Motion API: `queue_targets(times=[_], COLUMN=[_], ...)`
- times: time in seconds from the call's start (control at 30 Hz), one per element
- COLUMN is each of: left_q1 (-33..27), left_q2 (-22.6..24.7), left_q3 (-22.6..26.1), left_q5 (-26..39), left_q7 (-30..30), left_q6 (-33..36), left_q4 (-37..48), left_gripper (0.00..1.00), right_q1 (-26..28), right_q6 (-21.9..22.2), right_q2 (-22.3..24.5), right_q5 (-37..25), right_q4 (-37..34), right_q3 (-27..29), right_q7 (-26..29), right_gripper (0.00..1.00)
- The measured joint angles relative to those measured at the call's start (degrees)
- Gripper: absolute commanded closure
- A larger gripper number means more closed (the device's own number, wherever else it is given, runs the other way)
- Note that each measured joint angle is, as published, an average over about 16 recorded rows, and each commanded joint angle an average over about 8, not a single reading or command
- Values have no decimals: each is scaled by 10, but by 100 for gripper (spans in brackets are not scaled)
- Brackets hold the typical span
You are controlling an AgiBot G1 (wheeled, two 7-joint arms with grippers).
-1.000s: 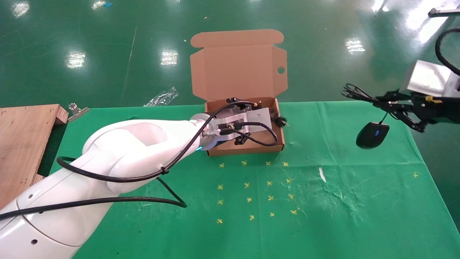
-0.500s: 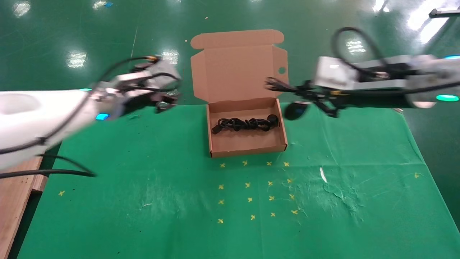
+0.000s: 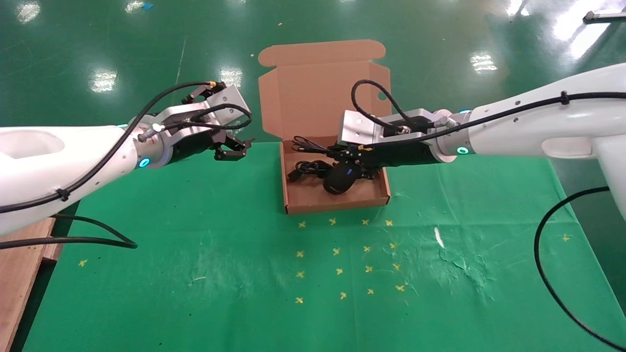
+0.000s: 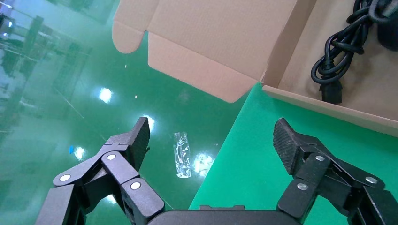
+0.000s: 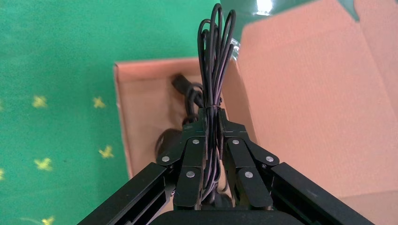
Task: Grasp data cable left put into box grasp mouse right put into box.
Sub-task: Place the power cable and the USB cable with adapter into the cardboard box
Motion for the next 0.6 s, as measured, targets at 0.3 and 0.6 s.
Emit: queue_targets(times=[0.3, 0.6], left_q1=[0, 0], left_q2=[-3, -1], left_q3=[-1, 0], left_q5=[0, 0], left_q7=[0, 0], left_q6=[0, 0], left_q4=[-1, 0], left_gripper=[0, 0], right_q1=[9, 8], right_q6=[13, 11], right_q2=[-21, -19], right_q5=[13, 13], right_q4=[-77, -70], right_q3=[5, 5], right_q7=[-42, -40], right_gripper=[0, 0])
